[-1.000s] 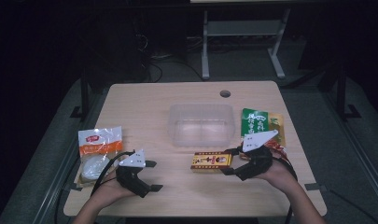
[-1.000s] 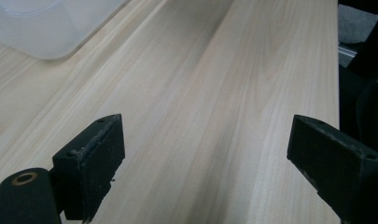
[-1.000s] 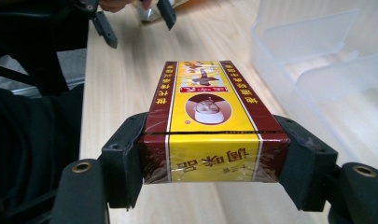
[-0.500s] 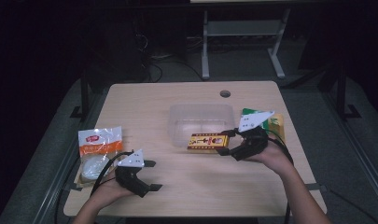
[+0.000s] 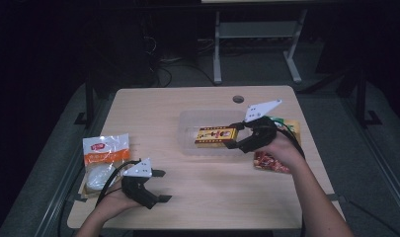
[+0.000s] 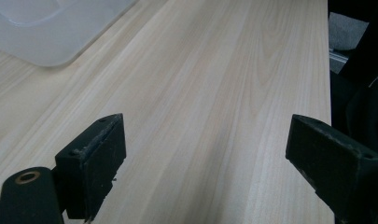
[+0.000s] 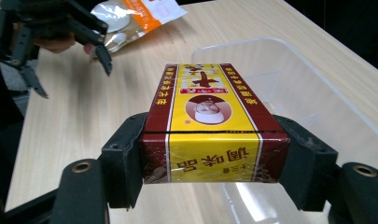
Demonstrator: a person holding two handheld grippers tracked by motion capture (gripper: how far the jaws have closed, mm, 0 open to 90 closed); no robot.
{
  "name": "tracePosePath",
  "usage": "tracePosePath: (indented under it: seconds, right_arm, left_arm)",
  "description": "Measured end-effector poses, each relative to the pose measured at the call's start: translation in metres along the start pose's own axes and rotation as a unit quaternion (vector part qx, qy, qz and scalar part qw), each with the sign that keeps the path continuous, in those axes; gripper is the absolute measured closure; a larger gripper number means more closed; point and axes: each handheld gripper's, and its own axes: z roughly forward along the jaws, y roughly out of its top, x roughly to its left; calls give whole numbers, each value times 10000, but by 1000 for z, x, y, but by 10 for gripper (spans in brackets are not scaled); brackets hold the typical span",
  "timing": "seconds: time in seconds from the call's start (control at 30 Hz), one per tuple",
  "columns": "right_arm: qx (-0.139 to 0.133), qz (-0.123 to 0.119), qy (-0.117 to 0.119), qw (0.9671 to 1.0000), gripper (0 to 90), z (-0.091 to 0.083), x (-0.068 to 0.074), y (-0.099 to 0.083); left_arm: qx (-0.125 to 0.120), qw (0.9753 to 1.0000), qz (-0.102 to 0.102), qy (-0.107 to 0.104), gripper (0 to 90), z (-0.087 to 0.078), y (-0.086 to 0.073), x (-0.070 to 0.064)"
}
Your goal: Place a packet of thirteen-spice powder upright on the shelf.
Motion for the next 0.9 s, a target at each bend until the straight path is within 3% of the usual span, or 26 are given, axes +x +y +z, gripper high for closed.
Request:
tracePosePath:
  seconds: [0.37,0.6,0.8,0.9]
  right_arm:
    - [108,-118,-6,9999,320,14,-17,29]
    - [279,-327,-23,9991,320,28,-32,41]
    - [272,-285,82,9992,318,39,-39,53]
    - [392,-325,17,9987,319,46,-43,58]
  left_arm:
    - [-38,9999,-62,-90,119,1,-1,1]
    - [-38,9999,-69,-143,119,1,-1,1]
    - [-59,9998,-56,-208,119,0,-1,1]
    - [-75,9997,-67,-218,119,0,-1,1]
